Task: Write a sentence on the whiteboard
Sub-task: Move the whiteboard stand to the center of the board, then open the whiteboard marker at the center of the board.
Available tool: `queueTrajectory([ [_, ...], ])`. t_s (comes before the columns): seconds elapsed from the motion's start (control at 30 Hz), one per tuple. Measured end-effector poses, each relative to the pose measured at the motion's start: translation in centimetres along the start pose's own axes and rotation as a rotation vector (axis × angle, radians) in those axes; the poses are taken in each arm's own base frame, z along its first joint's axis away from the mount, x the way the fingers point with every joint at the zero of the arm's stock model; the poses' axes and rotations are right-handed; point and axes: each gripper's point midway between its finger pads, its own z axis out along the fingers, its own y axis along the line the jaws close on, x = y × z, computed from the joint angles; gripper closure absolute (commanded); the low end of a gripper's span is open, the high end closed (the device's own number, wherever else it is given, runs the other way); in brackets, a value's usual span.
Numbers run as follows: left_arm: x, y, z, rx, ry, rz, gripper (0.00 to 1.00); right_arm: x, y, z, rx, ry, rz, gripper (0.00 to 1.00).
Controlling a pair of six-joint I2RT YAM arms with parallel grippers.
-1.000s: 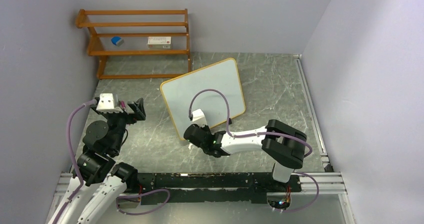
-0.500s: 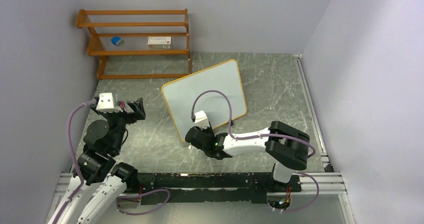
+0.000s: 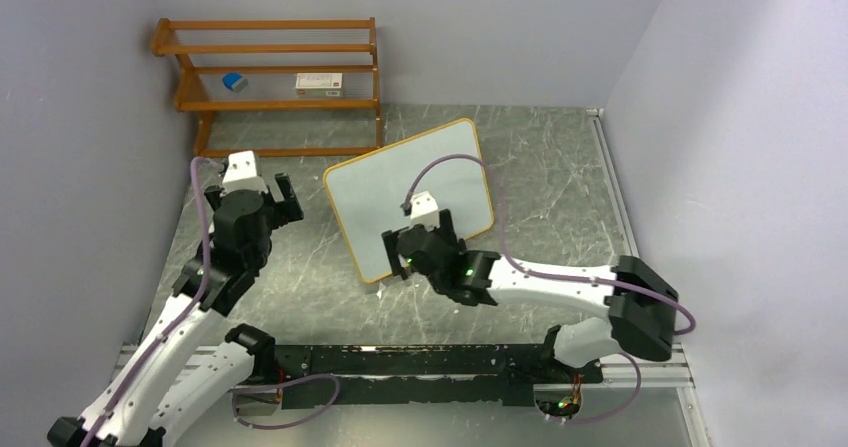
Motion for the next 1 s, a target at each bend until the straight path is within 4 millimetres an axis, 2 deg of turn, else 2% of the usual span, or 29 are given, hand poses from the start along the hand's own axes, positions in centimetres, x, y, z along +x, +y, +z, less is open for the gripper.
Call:
queueTrajectory([
  [0.17, 2.9, 1.5, 2.0, -0.113, 0.117, -0.002, 0.08, -3.8, -4.6, -1.3, 0.039, -0.085, 0.075, 0.00],
  [0.23, 4.0, 2.6, 2.7, -0.164, 0.162, -0.012, 0.04, -5.0, -6.6, -2.0, 0.058, -0.120, 0.105, 0.00],
  [0.33, 5.6, 4.8, 4.1, -0.251, 0.241, -0.036, 0.03, -5.6, -8.4, -2.8, 0.078, -0.156, 0.122, 0.00],
  [0.43, 6.9, 6.4, 5.5, -0.320, 0.326, -0.059, 0.04, -5.6, -9.3, -3.4, 0.088, -0.175, 0.119, 0.00],
  [0.53, 8.0, 6.9, 7.0, -0.355, 0.407, -0.064, 0.12, -5.7, -9.8, -3.9, 0.096, -0.190, 0.112, 0.00],
  [0.63, 9.3, 7.1, 8.6, -0.380, 0.496, -0.052, 0.14, -5.9, -10.5, -4.4, 0.107, -0.215, 0.112, 0.00],
  [0.77, 11.1, 8.5, 10.7, -0.425, 0.609, -0.043, 0.16, -6.1, -10.9, -4.9, 0.108, -0.241, 0.123, 0.00],
  [0.87, 12.7, 10.1, 12.2, -0.453, 0.684, -0.054, 0.25, -6.3, -11.1, -5.3, 0.104, -0.261, 0.132, 0.00],
  [1.0, 15.3, 11.7, 13.2, -0.463, 0.787, -0.072, 0.32, -6.2, -11.4, -5.6, 0.103, -0.275, 0.137, 0.00],
])
